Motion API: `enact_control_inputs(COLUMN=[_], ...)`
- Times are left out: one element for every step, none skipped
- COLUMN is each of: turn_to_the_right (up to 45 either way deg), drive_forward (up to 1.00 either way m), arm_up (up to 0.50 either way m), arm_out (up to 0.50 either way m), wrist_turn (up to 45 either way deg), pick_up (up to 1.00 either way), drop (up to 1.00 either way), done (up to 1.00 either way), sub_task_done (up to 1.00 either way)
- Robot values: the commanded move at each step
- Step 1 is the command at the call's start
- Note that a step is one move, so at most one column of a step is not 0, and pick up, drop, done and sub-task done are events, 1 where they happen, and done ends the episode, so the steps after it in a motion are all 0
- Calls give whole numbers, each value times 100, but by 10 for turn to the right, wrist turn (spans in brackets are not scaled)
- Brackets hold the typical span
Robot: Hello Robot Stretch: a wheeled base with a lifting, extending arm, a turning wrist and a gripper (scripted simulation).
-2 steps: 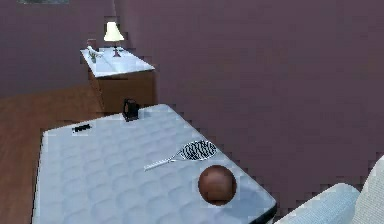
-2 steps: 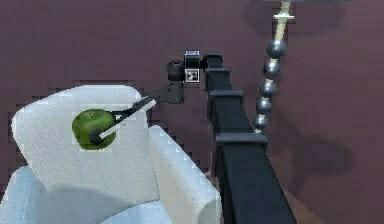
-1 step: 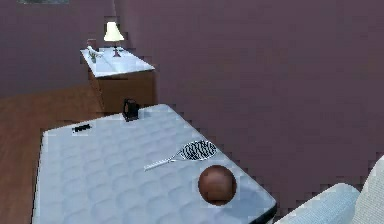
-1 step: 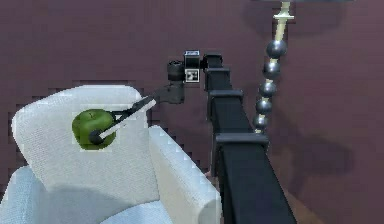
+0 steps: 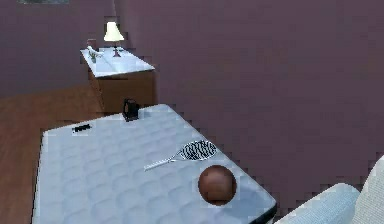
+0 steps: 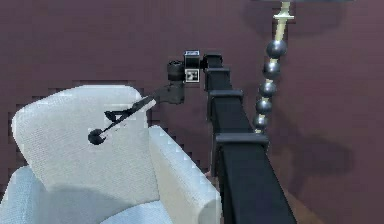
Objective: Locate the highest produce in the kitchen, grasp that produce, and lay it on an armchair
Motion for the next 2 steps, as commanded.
enact_control_inputs(turn_to_the_right=[0,0], drive_forward=[0,0], arm_up=[0,0], arm_out=[-10,0], wrist_turn=[0,0], pick_up=[0,0], drop=[0,0], done=[0,100], sub_task_done=[0,0])
